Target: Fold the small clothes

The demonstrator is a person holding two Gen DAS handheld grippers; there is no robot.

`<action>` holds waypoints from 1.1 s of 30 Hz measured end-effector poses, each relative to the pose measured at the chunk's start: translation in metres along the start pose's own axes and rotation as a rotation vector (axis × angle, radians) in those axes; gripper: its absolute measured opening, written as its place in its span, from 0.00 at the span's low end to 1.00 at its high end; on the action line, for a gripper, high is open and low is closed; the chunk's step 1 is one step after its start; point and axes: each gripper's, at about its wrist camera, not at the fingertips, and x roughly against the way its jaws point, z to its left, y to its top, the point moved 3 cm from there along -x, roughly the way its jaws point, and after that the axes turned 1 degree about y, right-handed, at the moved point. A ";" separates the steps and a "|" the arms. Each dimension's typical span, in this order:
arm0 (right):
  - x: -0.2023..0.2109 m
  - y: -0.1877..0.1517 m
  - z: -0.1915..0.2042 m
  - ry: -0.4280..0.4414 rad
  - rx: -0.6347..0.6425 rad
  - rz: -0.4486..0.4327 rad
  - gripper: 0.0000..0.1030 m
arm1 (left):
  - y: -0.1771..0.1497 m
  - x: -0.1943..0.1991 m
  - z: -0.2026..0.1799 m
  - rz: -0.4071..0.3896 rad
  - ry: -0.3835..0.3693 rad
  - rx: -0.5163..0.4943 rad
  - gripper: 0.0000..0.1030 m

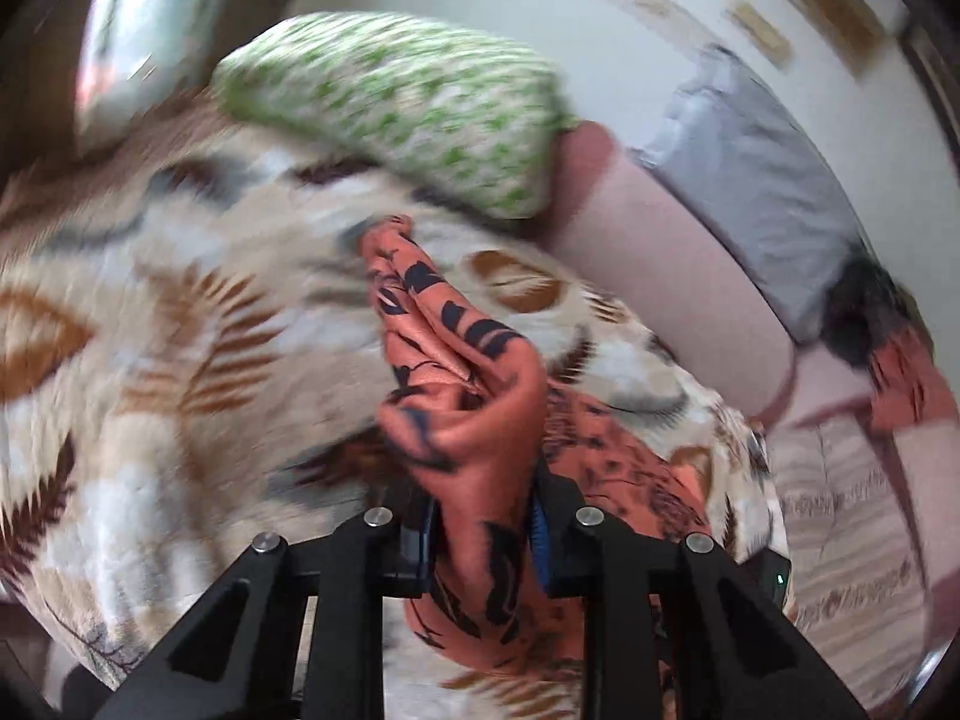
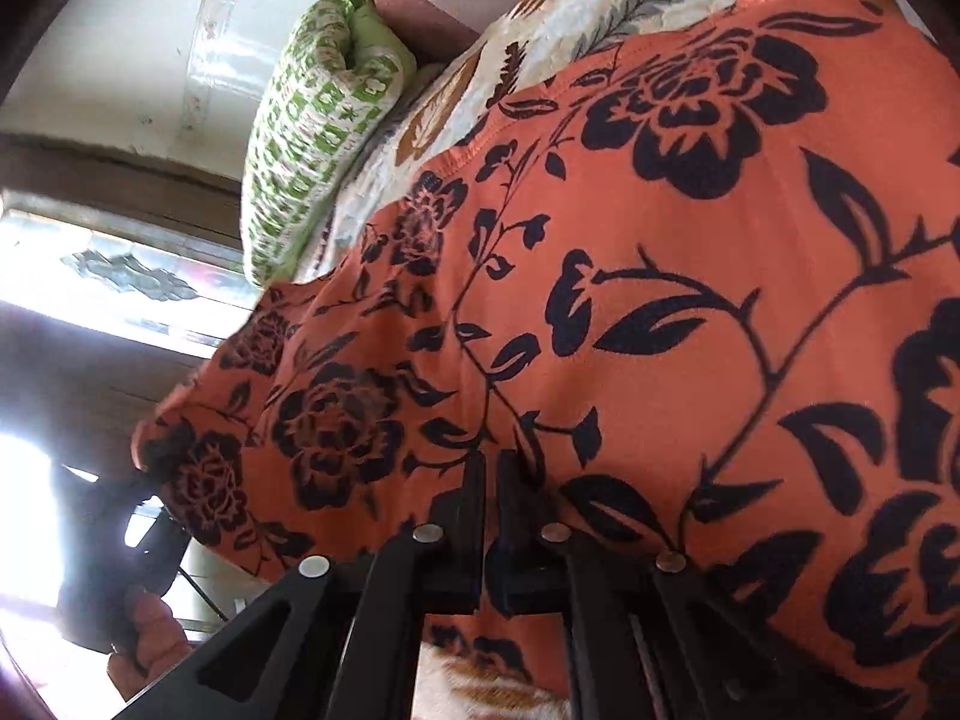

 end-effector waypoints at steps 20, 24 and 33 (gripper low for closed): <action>0.141 0.050 -0.097 0.264 -0.297 -0.292 0.86 | -0.119 -0.096 -0.204 0.380 -0.256 -0.380 0.36; 0.132 0.055 -0.081 0.273 -0.261 -0.270 0.86 | -0.094 -0.053 -0.180 0.241 -0.269 -0.409 0.65; 0.083 0.046 -0.048 0.088 -0.124 -0.176 0.61 | -0.095 -0.092 -0.097 0.355 0.016 -0.321 0.65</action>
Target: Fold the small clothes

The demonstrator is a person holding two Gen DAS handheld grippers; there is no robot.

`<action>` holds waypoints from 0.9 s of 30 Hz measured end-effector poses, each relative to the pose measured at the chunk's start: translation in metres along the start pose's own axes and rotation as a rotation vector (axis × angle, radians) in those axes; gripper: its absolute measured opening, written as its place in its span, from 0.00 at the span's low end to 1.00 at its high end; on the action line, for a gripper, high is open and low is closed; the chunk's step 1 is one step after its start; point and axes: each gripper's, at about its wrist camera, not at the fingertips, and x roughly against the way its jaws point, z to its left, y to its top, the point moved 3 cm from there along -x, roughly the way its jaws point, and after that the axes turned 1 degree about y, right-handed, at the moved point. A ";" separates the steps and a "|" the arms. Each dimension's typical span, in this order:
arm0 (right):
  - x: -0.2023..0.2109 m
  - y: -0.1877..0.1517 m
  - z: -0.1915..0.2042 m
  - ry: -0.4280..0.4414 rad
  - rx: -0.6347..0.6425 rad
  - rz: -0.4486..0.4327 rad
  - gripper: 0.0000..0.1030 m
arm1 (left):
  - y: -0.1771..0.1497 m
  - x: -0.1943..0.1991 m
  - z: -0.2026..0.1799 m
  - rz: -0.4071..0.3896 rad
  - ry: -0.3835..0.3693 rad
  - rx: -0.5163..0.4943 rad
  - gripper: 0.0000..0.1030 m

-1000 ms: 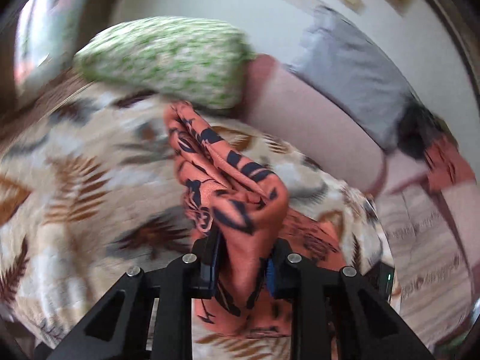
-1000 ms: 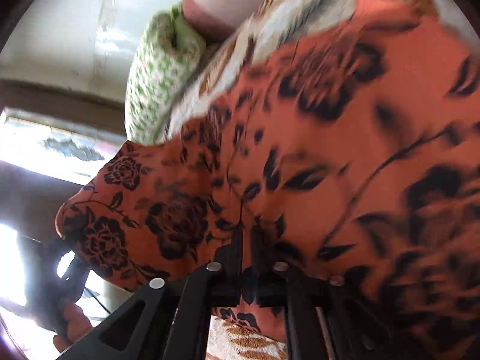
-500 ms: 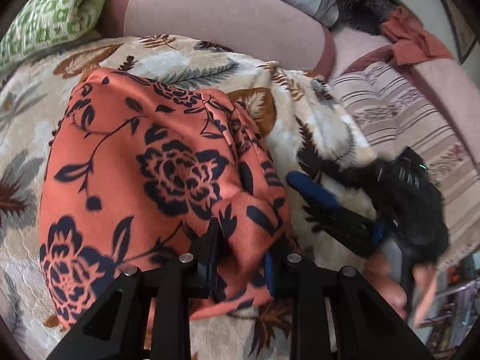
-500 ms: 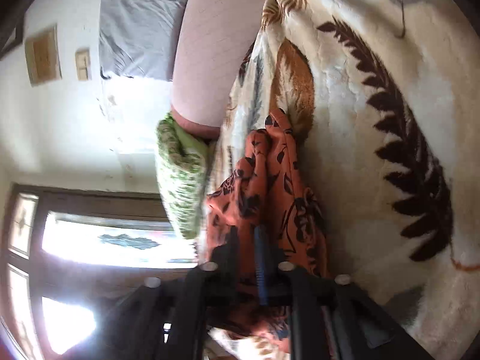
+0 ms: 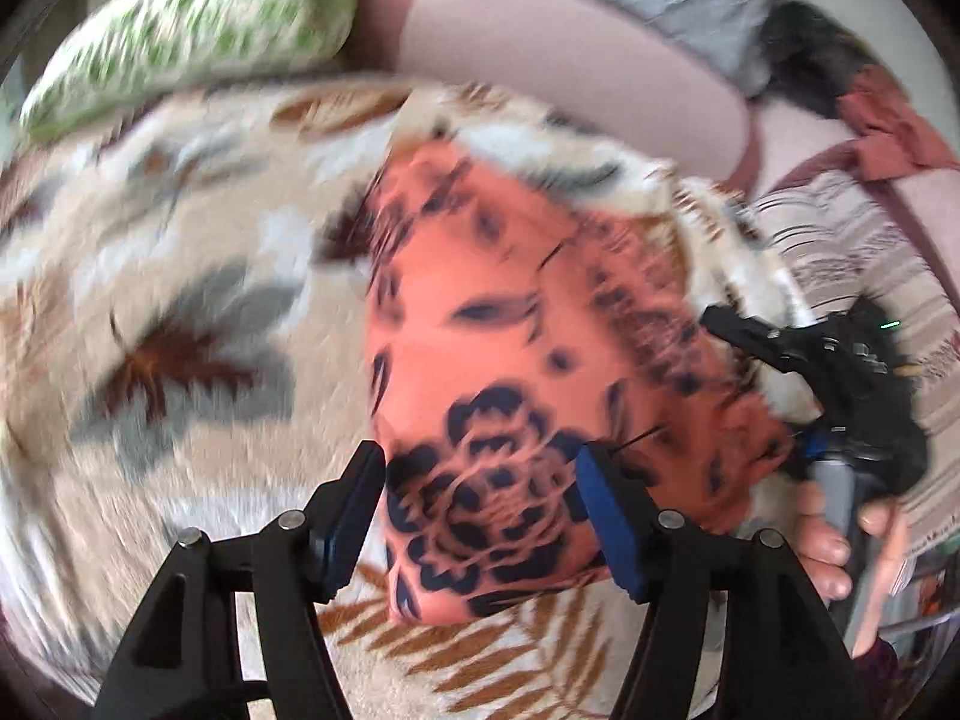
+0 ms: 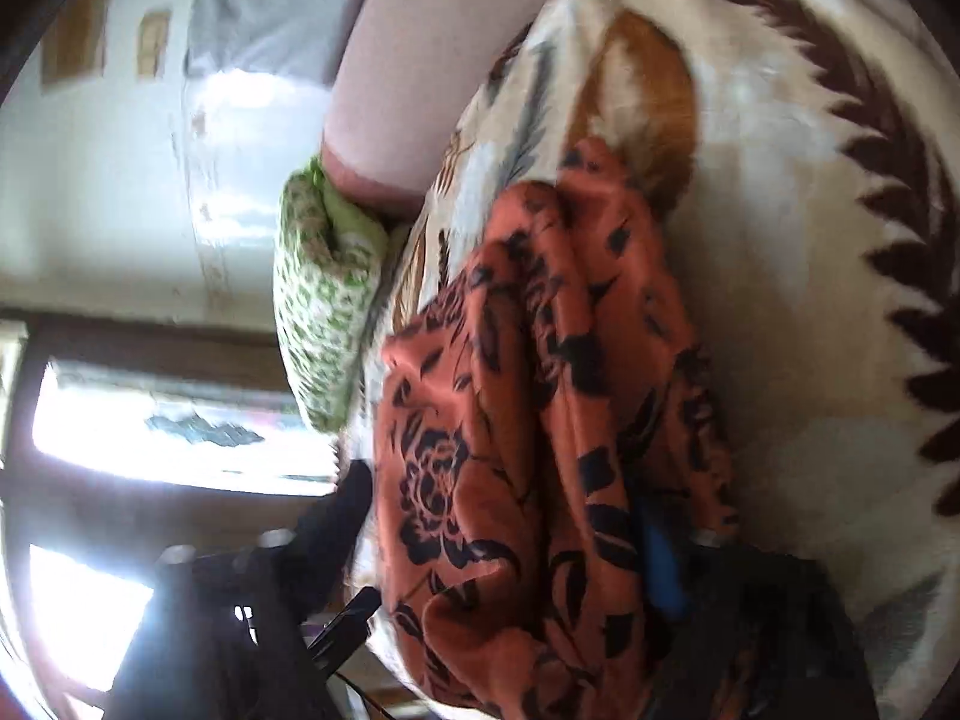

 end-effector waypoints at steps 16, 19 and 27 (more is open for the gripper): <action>0.019 -0.006 -0.026 -0.228 0.020 0.016 0.18 | -0.010 -0.025 -0.051 0.022 0.148 -0.197 0.71; 0.032 0.002 -0.038 -0.115 -0.080 0.011 0.19 | -0.008 -0.022 -0.050 0.025 0.136 -0.183 0.72; 0.079 0.010 0.003 -0.002 0.087 -0.194 0.21 | 0.043 0.007 -0.051 -0.076 0.116 -0.144 0.72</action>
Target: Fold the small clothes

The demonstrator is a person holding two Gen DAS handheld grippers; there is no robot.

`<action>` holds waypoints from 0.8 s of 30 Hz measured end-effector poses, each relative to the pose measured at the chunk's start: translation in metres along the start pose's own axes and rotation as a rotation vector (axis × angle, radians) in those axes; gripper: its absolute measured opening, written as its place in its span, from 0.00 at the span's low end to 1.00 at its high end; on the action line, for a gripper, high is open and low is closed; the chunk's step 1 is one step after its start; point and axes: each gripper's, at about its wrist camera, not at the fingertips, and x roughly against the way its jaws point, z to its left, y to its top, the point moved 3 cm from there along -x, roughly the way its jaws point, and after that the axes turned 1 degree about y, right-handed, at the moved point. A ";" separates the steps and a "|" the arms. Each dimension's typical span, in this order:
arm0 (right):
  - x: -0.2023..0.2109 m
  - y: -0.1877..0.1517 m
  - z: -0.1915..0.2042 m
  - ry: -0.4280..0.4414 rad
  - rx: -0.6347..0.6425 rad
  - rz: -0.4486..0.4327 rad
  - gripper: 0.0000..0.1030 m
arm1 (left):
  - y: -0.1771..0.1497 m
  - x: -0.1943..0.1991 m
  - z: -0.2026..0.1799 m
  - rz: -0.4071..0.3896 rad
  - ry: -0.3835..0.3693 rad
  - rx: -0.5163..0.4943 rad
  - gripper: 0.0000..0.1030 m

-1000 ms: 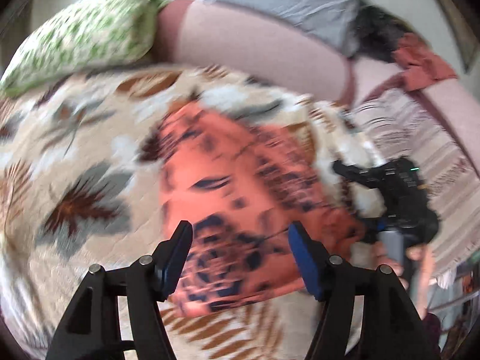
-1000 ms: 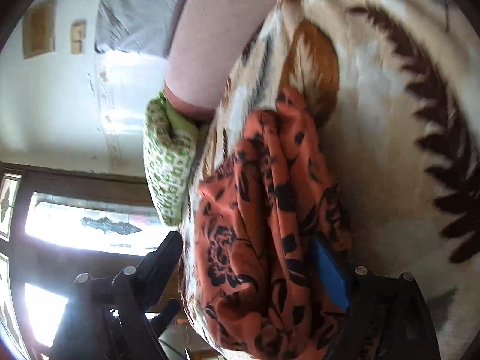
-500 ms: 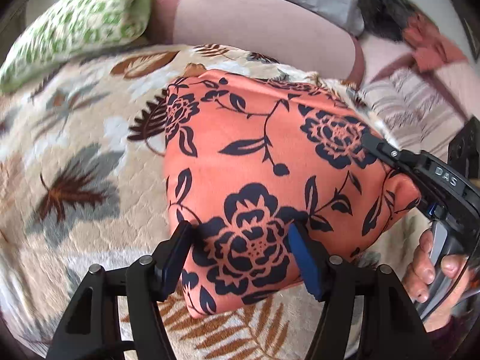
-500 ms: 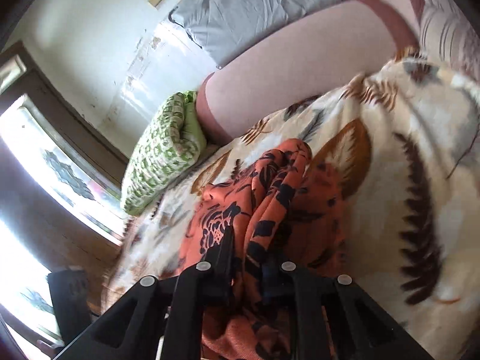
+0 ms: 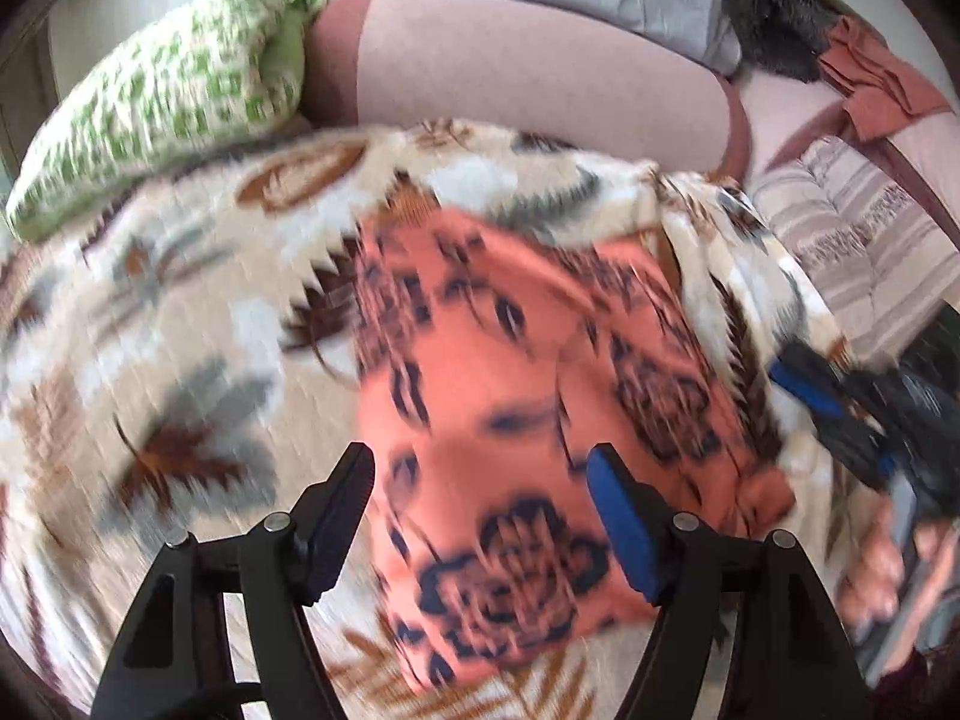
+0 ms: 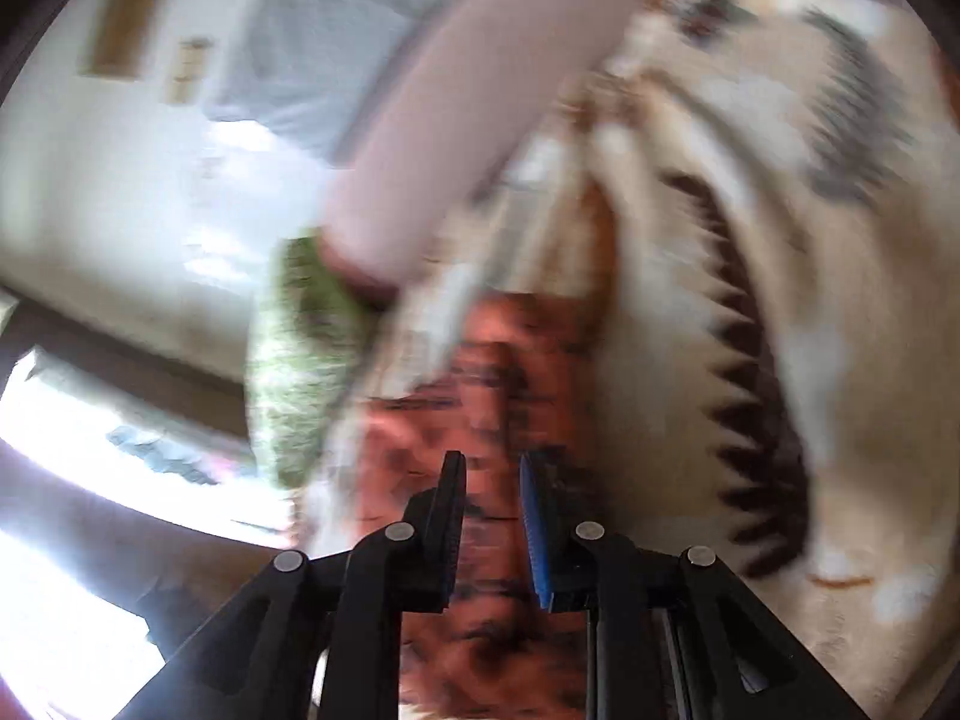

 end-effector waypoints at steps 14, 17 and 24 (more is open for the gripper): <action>-0.053 -0.036 -0.024 -0.075 0.018 0.321 0.17 | 0.075 -0.112 -0.008 0.127 0.143 -0.005 0.72; -0.053 -0.039 -0.032 -0.065 0.006 0.332 0.16 | 0.077 -0.133 -0.012 0.154 0.169 -0.036 0.75; -0.067 -0.039 -0.030 -0.072 0.019 0.352 0.16 | 0.077 -0.158 -0.004 0.163 0.137 0.000 0.91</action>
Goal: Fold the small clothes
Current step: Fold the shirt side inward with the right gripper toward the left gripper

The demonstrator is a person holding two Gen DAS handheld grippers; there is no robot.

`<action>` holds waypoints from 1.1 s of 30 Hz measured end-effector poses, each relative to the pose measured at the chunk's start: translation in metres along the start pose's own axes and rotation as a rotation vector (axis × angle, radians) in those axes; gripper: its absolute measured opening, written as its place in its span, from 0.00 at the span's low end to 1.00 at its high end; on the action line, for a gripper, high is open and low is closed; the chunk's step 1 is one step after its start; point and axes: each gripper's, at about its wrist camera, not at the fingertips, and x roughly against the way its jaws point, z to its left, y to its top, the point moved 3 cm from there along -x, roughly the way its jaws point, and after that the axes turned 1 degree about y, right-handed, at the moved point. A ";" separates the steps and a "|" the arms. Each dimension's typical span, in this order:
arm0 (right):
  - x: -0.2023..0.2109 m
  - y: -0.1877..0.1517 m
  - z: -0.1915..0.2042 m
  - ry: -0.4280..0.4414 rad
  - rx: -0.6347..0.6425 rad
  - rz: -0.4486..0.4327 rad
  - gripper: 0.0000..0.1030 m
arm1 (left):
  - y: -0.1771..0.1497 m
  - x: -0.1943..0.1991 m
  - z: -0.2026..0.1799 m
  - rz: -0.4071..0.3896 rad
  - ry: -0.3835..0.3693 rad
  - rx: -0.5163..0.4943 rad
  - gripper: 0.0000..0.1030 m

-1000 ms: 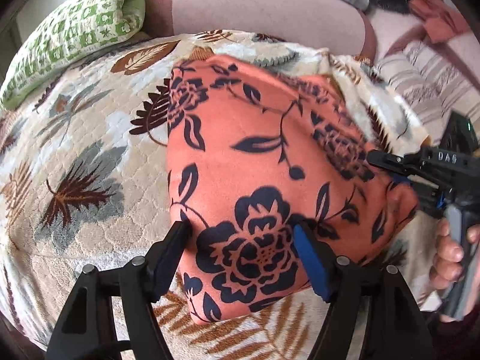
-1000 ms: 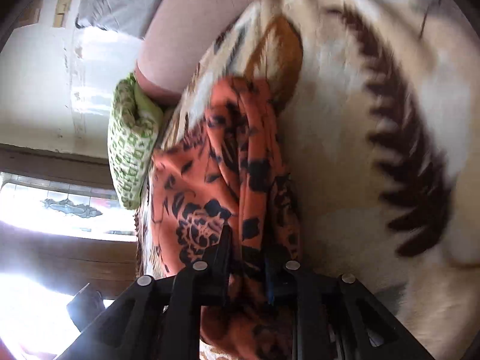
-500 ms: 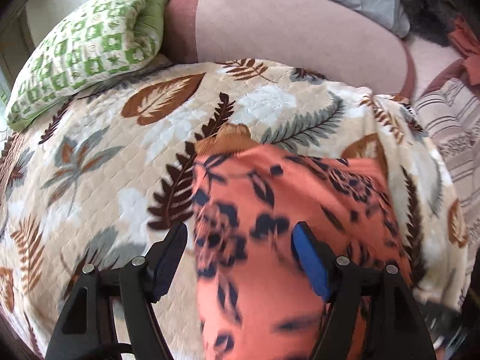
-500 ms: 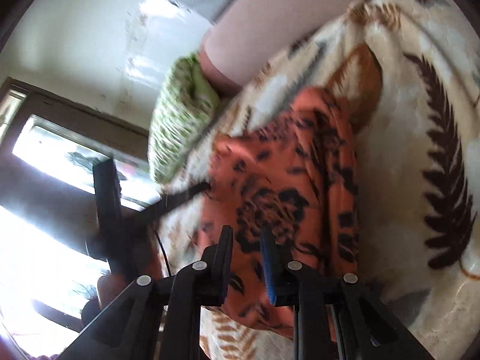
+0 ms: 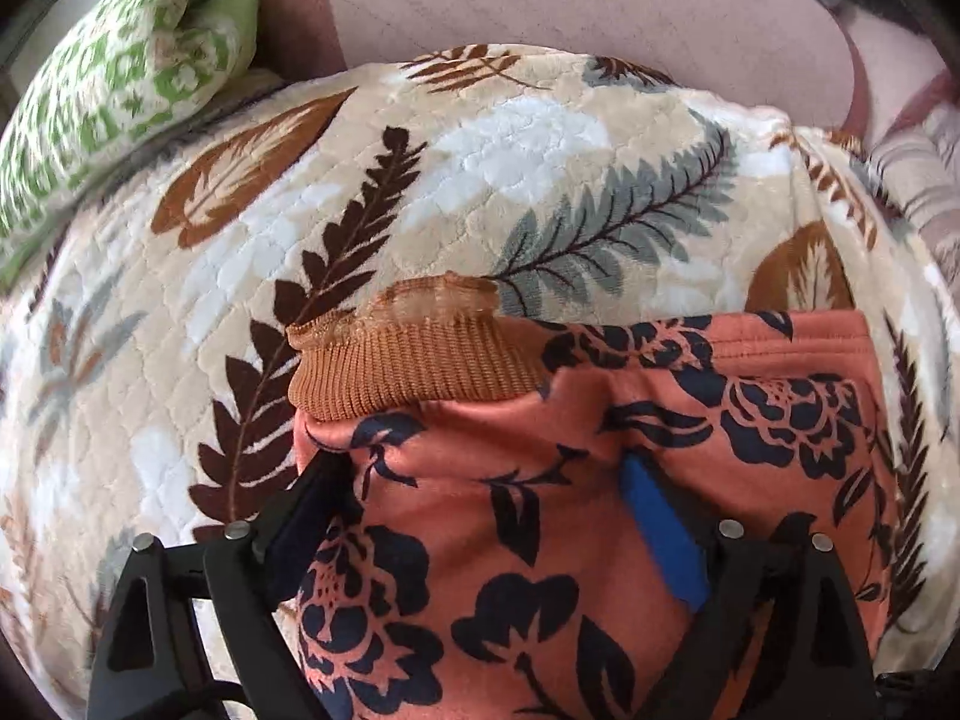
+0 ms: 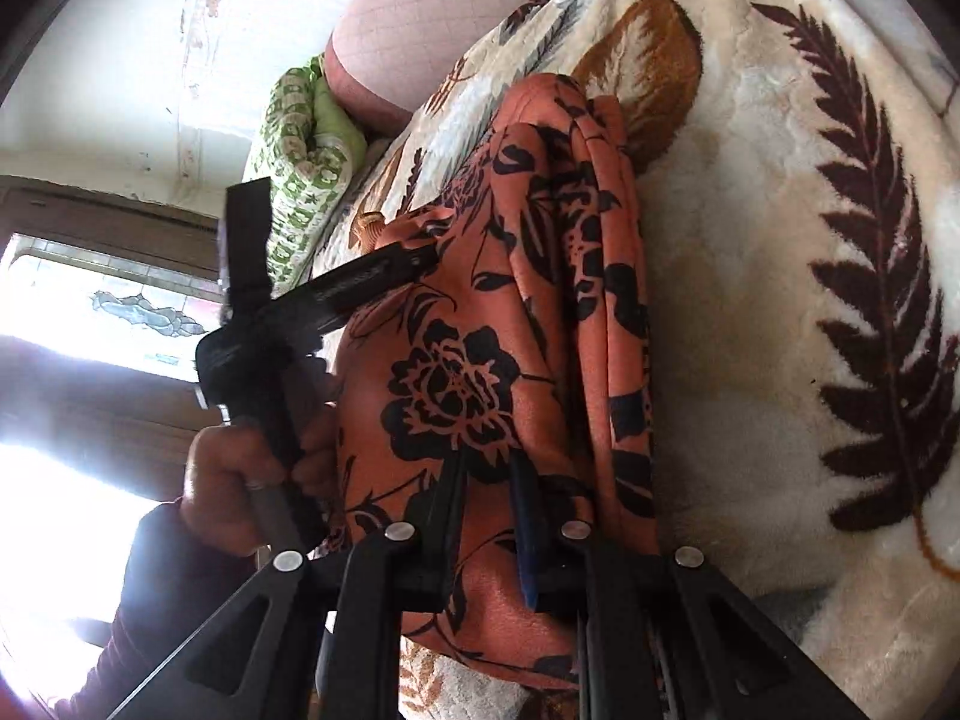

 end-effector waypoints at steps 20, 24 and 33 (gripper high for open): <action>-0.034 0.091 0.002 -0.057 -0.093 -0.081 0.20 | -0.105 0.058 0.035 -0.052 -0.054 -0.086 0.95; -0.024 0.090 -0.007 0.012 -0.150 -0.089 0.19 | -0.101 0.051 0.050 0.041 -0.119 0.002 1.00; 0.019 0.027 0.053 0.015 0.062 -0.058 0.21 | -0.125 0.123 0.042 -0.101 -0.116 -0.021 0.96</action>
